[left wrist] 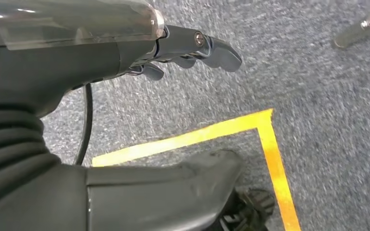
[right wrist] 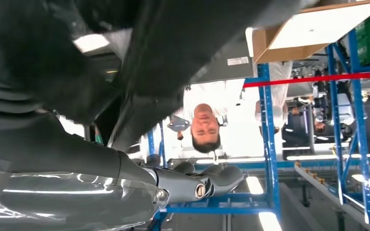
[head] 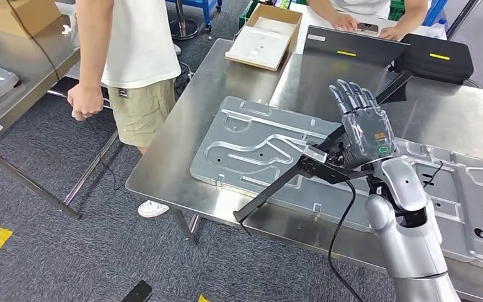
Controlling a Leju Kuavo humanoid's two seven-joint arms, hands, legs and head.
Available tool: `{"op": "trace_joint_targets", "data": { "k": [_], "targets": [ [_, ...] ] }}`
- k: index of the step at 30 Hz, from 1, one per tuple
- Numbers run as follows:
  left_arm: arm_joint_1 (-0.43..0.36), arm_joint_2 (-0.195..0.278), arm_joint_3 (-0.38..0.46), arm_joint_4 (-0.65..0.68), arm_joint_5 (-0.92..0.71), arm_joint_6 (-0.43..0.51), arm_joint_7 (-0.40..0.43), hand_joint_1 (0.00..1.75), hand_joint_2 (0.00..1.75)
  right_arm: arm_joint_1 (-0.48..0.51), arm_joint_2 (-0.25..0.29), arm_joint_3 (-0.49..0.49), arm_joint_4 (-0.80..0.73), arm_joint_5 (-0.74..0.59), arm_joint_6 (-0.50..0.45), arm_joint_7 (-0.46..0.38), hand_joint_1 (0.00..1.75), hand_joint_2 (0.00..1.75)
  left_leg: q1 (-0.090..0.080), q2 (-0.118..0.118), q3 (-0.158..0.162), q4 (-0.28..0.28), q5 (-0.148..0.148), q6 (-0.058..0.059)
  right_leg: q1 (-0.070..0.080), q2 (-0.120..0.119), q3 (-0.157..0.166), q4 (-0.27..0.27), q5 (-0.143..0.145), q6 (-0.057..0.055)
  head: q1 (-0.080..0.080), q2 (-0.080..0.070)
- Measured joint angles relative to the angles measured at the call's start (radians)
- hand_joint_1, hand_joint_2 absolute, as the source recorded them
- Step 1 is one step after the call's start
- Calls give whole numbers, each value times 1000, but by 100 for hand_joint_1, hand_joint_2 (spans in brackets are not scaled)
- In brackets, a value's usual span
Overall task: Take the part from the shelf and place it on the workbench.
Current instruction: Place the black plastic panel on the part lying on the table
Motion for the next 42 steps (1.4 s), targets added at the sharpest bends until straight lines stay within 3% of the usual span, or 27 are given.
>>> {"op": "trace_joint_targets", "data": {
  "k": [2,4,5,6,7,8,10,11,13,16,18,20,21,22,23,25,27,30,32,35,36,37,38,40,42],
  "targets": [
    [-2,0,0,0,0,2,0,0,0,1,3,-1,-4,4,-2,4,0,0,5,2,4,-10,6,10,-4,-1,-21,50,-36,11,0,0],
    [-2,0,0,0,1,3,0,0,0,4,6,-2,-5,5,-3,7,0,0,6,2,4,-11,7,13,-10,-2,-78,174,-98,22,0,0],
    [-2,0,0,0,1,3,0,0,0,7,7,-3,-5,6,-3,8,0,0,6,3,4,-11,7,13,-13,-2,-107,232,-118,26,0,0],
    [-1,0,0,0,0,3,0,0,0,11,9,-3,-5,6,-3,8,0,0,6,2,4,-11,7,12,-16,-2,-124,263,-121,29,0,0],
    [0,0,0,0,0,3,0,0,0,13,10,-3,-5,6,-3,8,0,0,7,2,5,-11,6,12,-18,-3,-122,254,-103,30,0,0],
    [0,0,0,0,0,3,0,0,0,14,10,-4,-6,6,-3,8,0,0,7,2,7,-11,5,10,-20,-4,-100,206,-69,31,0,0],
    [-1,-1,0,0,1,3,0,0,0,13,11,-4,-8,10,-3,10,0,0,6,1,10,-10,2,4,-20,-8,-35,67,-5,27,0,0],
    [-1,-1,0,0,1,4,1,0,0,13,12,-5,-10,13,-3,11,0,0,5,1,10,-10,1,0,-18,-8,-12,18,10,23,0,0],
    [-1,-1,0,0,2,6,1,0,0,15,15,-7,-11,22,-3,14,0,0,3,1,9,-11,1,-11,-11,-7,0,-11,11,13,0,0],
    [-2,0,-1,0,2,8,3,0,0,18,22,-13,-14,44,-5,24,0,0,6,2,7,-1,-11,-28,-13,-5,4,-20,16,-6,0,0],
    [-2,0,-1,0,2,9,3,0,0,19,30,-17,-19,63,-10,35,0,0,7,2,-27,76,-59,-34,-14,-6,8,-26,19,-19,0,0],
    [-1,0,-1,0,4,9,5,0,0,20,43,-27,-21,93,-15,60,0,0,7,1,-86,200,-115,-35,-9,-6,7,-25,18,-28,0,0],
    [0,0,-1,0,4,10,6,0,0,23,52,-35,-23,112,-14,81,0,0,7,1,-106,242,-124,-34,-6,-5,7,-23,17,-30,-1,0],
    [0,0,-1,0,5,11,8,0,0,26,60,-45,-26,130,-11,103,0,0,6,1,-112,252,-116,-32,-4,-5,6,-20,16,-31,-1,0],
    [0,0,-2,0,6,12,10,0,0,28,67,-57,-29,145,-3,123,0,0,6,1,-99,223,-91,-29,-2,-4,6,-18,15,-32,-1,0],
    [-1,0,-4,0,6,15,13,0,0,31,77,-84,-34,164,14,153,0,0,4,0,-39,100,-31,-19,1,-3,5,-13,11,-29,0,0],
    [-3,0,-6,0,7,18,15,0,0,33,84,-111,-36,172,28,171,0,0,0,-1,2,14,-7,-12,4,-1,2,-7,10,-22,0,0],
    [-4,0,-8,0,9,20,18,0,0,42,92,-139,-37,182,45,184,0,0,-1,0,8,-5,-3,-3,2,0,-1,-7,11,-7,0,0],
    [-7,-1,-10,0,10,20,19,0,0,48,96,-155,-38,186,49,193,0,0,3,2,12,-17,6,8,-1,-1,-14,26,-15,3,1,0],
    [-9,-2,-17,0,11,20,20,0,0,54,103,-181,-39,189,51,205,0,0,5,3,12,-21,10,15,-10,-1,-92,195,-102,18,1,0],
    [-9,-2,-19,0,10,20,21,0,0,58,107,-188,-40,189,52,209,0,0,5,3,12,-21,10,14,-13,-2,-115,241,-116,22,1,0],
    [-8,-2,-20,0,10,20,21,0,0,61,109,-194,-40,190,52,211,0,0,6,3,12,-20,9,14,-16,-2,-123,255,-110,25,1,0],
    [-8,-2,-21,0,10,20,22,0,0,63,112,-199,-40,190,52,211,0,0,6,3,13,-19,8,12,-19,-3,-112,230,-86,27,1,0],
    [-9,-3,-23,0,10,20,22,0,0,64,115,-206,-43,191,52,211,0,0,7,2,14,-16,4,5,-24,-7,-48,102,-21,28,1,0],
    [-11,-3,-24,0,11,20,22,0,0,64,118,-211,-46,191,53,212,0,0,5,2,13,-12,0,-4,-21,-8,-3,6,9,24,1,0]
  ]
}}
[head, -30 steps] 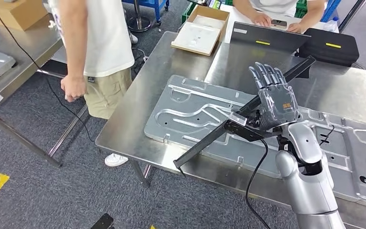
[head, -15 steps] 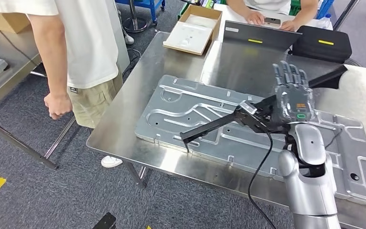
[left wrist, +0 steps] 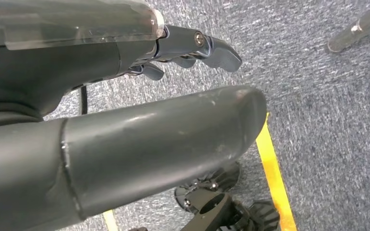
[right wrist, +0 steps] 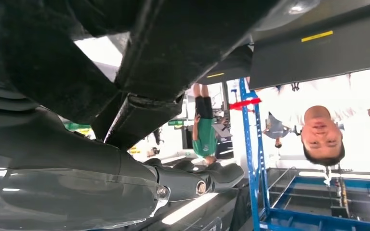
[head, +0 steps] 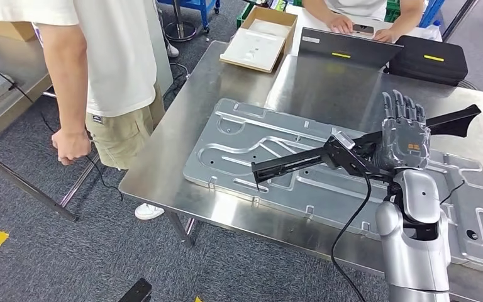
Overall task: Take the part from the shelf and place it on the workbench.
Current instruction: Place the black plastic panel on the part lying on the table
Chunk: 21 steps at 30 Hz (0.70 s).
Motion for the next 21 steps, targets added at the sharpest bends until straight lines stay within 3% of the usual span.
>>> {"op": "trace_joint_targets", "data": {
  "k": [3,5,6,9,10,11,12,14,16,19,21],
  "targets": [
    [-1,0,0,0,1,0,1,0,0,1,7,-10,-3,-22,9,5,0,0,-2,0,1,-4,0,-17,6,3,2,-15,-1,-19,0,0],
    [-2,0,0,0,3,2,1,0,0,-2,19,-21,-4,-97,33,4,0,0,0,0,-5,16,-18,-27,5,3,6,-21,2,-34,0,0],
    [-3,1,0,0,4,3,2,0,0,-6,28,-29,-3,-161,52,1,0,0,1,-1,-20,52,-41,-30,3,2,8,-25,4,-42,0,0],
    [-3,5,-1,0,7,6,3,0,0,-17,57,-54,12,-369,91,2,0,0,1,-1,-114,249,-131,-34,9,3,9,-25,4,-54,-1,0],
    [-2,7,-1,0,8,6,3,0,0,-19,62,-59,21,-405,93,8,0,0,1,-1,-135,289,-139,-33,13,3,9,-25,3,-55,-1,0],
    [-2,9,-1,0,8,6,3,0,0,-20,65,-61,30,-423,91,13,0,0,0,-1,-137,290,-126,-30,16,4,10,-24,2,-56,-1,0],
    [-2,10,-1,0,9,7,3,0,0,-22,67,-63,39,-434,89,19,0,0,-1,-1,-120,249,-95,-25,19,4,12,-24,2,-56,-1,0],
    [-3,14,-1,0,9,8,3,0,0,-25,70,-69,54,-458,87,27,0,0,-6,-2,-54,107,-26,-11,25,4,14,-23,0,-56,-1,0],
    [-3,16,-1,0,10,9,3,0,0,-30,75,-80,69,-496,84,31,0,0,-10,-2,-11,16,2,-3,28,5,12,-21,-1,-51,0,0],
    [-3,19,-1,0,12,12,4,0,0,-36,77,-105,90,-575,75,31,0,0,-9,2,-4,-4,6,4,28,8,12,-23,1,-38,0,0],
    [-5,21,-2,0,13,14,4,0,0,-41,78,-117,100,-617,72,29,0,0,-3,8,2,-17,14,13,25,9,-3,11,-25,-26,0,0]
  ]
}}
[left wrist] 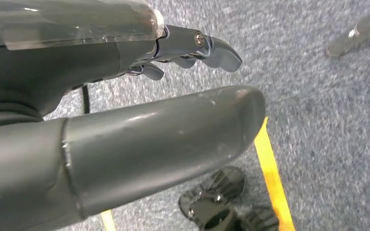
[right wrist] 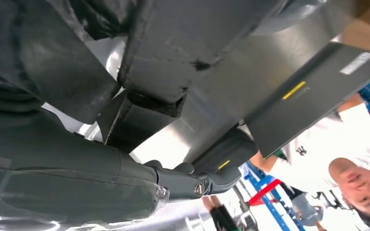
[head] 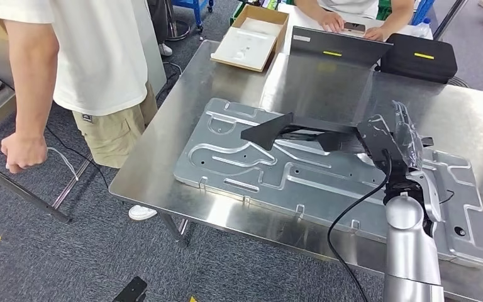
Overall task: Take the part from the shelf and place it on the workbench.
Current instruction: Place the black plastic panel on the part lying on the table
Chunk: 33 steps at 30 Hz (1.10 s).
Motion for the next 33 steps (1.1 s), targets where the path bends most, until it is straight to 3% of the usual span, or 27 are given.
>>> {"op": "trace_joint_targets", "data": {
  "k": [3,4,5,6,8,10,12,14,16,18,19,20,21,24,26,28,30,31,33],
  "targets": [
    [-3,1,0,0,0,2,0,0,0,-1,5,-4,17,-20,-1,-2,0,0,2,7,1,-4,3,4,-12,-2,-78,171,-86,17,0,0],
    [-2,1,-1,0,0,2,1,0,0,0,7,-5,23,-20,-1,-1,0,0,2,7,1,-3,3,4,-16,-2,-99,215,-98,21,0,0],
    [-1,1,-1,0,0,2,1,0,0,0,7,-7,28,-20,-1,1,0,0,2,6,1,-2,3,4,-19,-3,-104,227,-91,25,0,0],
    [0,1,-2,0,0,2,1,0,0,-1,8,-8,32,-19,-1,4,0,0,3,6,1,0,2,3,-22,-4,-89,200,-67,27,0,0],
    [0,1,-4,0,0,3,1,0,0,-8,8,-10,38,-13,3,13,0,0,3,4,1,6,-1,-3,-26,-6,-22,70,-7,27,0,0],
    [-1,2,-6,0,1,3,1,0,0,-16,8,-9,44,-8,10,20,0,0,1,2,-2,12,-4,-13,-22,-7,21,-20,18,19,0,0],
    [-1,2,-6,0,3,4,1,0,0,-22,8,-9,48,-5,14,22,0,0,0,1,-4,11,-3,-25,-15,-6,23,-31,17,8,0,0],
    [0,2,-7,0,6,4,1,0,0,-27,8,-9,50,-3,13,21,0,0,2,0,-7,17,-9,-36,-18,-7,25,-38,22,-6,0,0],
    [0,1,-7,0,7,4,1,0,0,-32,8,-9,50,-2,12,20,0,0,4,-1,-36,82,-53,-44,-22,-10,28,-46,28,-20,0,0],
    [3,2,-7,0,7,4,1,0,0,-33,8,-9,52,-1,12,20,0,0,5,-1,-96,216,-120,-49,-18,-11,25,-45,28,-26,0,0],
    [4,2,-7,0,7,4,1,0,0,-32,8,-9,53,-1,11,20,0,0,5,-2,-123,272,-139,-50,-16,-11,24,-44,28,-27,0,0],
    [6,2,-7,0,7,4,1,0,0,-32,8,-9,54,-1,11,20,0,0,5,-2,-135,298,-140,-50,-15,-10,23,-43,27,-28,0,0],
    [7,2,-7,0,8,4,1,0,0,-32,9,-9,55,0,8,20,0,0,5,-2,-129,284,-121,-49,-14,-10,23,-41,26,-28,0,0],
    [5,2,-7,0,10,4,1,0,0,-33,11,-7,50,31,-16,16,0,0,2,-3,-39,92,-27,-36,-11,-8,23,-33,20,-23,0,0],
    [5,2,-7,0,10,3,1,0,0,-31,14,-1,38,78,-42,7,0,0,-2,-5,-10,24,-11,-28,-9,-7,18,-29,19,-14,0,0],
    [7,1,-8,0,10,3,1,0,87,-27,19,8,16,127,-64,-4,0,0,-4,-6,-10,19,-10,-21,-9,-7,16,-30,21,-4,0,0],
    [7,-2,-8,0,10,3,1,0,175,-25,25,15,-11,168,-73,-11,0,0,0,-5,-6,9,-3,-9,-12,-7,8,-11,4,6,0,0],
    [6,-4,-8,0,10,3,1,0,175,-26,27,17,-20,181,-65,-11,0,0,2,-5,-5,5,-1,-4,-13,-6,-7,24,-18,10,0,0],
    [6,-5,-9,0,11,3,2,0,175,-30,27,21,-27,182,-25,-6,0,0,3,-4,-4,3,0,1,-16,-7,-66,147,-80,18,0,0]
  ]
}}
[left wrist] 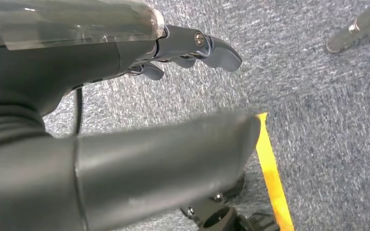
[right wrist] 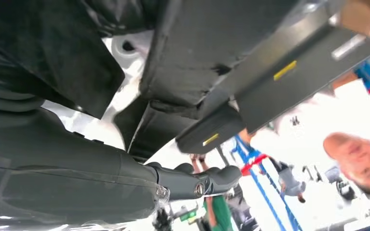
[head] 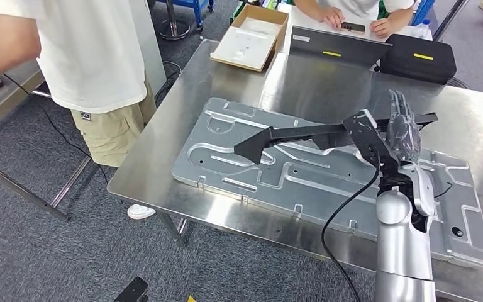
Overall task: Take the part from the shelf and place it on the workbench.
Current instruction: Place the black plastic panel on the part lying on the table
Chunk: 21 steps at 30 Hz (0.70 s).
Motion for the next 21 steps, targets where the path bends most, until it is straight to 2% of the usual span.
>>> {"op": "trace_joint_targets", "data": {
  "k": [1,2,3,4,5,6,7,8,11,12,14,16,17,18,19,21],
  "targets": [
    [1,0,0,0,1,0,0,0,175,-3,-1,2,4,-13,31,5,0,0,0,0,0,0,0,0,-1,0,-30,59,-20,3,0,0],
    [1,0,0,0,3,0,1,0,175,-8,-4,4,14,-34,69,11,0,0,0,0,0,1,-1,0,-2,0,-49,92,-23,6,0,0],
    [2,0,0,0,6,0,1,0,175,-18,-12,7,29,-62,110,15,0,0,0,0,0,3,-2,0,-4,0,-49,86,-5,7,0,0],
    [2,0,0,0,8,0,0,0,175,-35,-26,13,51,-99,155,18,0,0,0,0,0,5,-3,-2,-6,-1,-30,42,29,8,0,0],
    [2,2,0,0,10,0,0,0,131,-58,-46,20,78,-140,197,21,0,0,0,-1,1,8,-6,-4,-8,-1,1,-27,68,7,0,0],
    [1,3,0,1,11,0,-1,0,87,-84,-72,31,112,-183,236,24,0,0,-2,-1,0,12,-8,-7,-7,-1,32,-91,94,6,0,0],
    [1,6,0,1,12,0,-2,0,44,-111,-102,46,149,-225,273,26,0,0,-3,-1,-2,15,-10,-11,-6,-1,54,-139,109,3,0,0],
    [1,9,0,1,13,0,-3,0,0,-137,-138,65,188,-264,307,28,0,0,-5,-1,-4,16,-11,-15,-3,-2,64,-164,112,0,0,0],
    [4,17,0,2,16,-1,-6,0,0,-209,-260,140,296,-382,376,31,0,0,-6,-4,-9,19,-11,-28,-3,-4,64,-173,112,-14,0,0],
    [5,19,0,3,17,-1,-7,0,0,-233,-297,166,324,-418,386,37,0,0,-6,-5,-14,31,-21,-32,-6,-6,65,-176,114,-20,-1,0],
    [7,22,0,4,17,-1,-9,0,0,-279,-365,219,366,-478,405,51,0,0,-3,-6,-52,117,-73,-40,-7,-11,68,-180,116,-31,0,0],
    [11,24,0,6,17,0,-9,0,0,-317,-429,278,399,-531,431,65,0,0,-2,-6,-116,253,-134,-44,-5,-12,67,-179,115,-36,0,0],
    [13,26,0,7,17,0,-9,0,0,-333,-461,306,413,-564,444,71,0,0,-2,-6,-139,298,-144,-45,-3,-12,68,-179,114,-37,-1,0],
    [15,27,0,8,18,0,-9,0,0,-348,-492,332,424,-599,451,76,0,0,-2,-6,-145,306,-135,-44,-3,-12,68,-178,114,-36,-1,0],
    [17,27,0,8,19,0,-10,0,0,-363,-523,358,434,-631,455,80,0,0,-2,-6,-132,273,-107,-42,-2,-12,69,-177,113,-35,-1,0],
    [17,30,0,8,20,0,-10,0,0,-393,-578,403,447,-673,455,85,0,0,-2,-7,-70,140,-38,-34,-1,-12,71,-174,109,-31,0,0]
  ]
}}
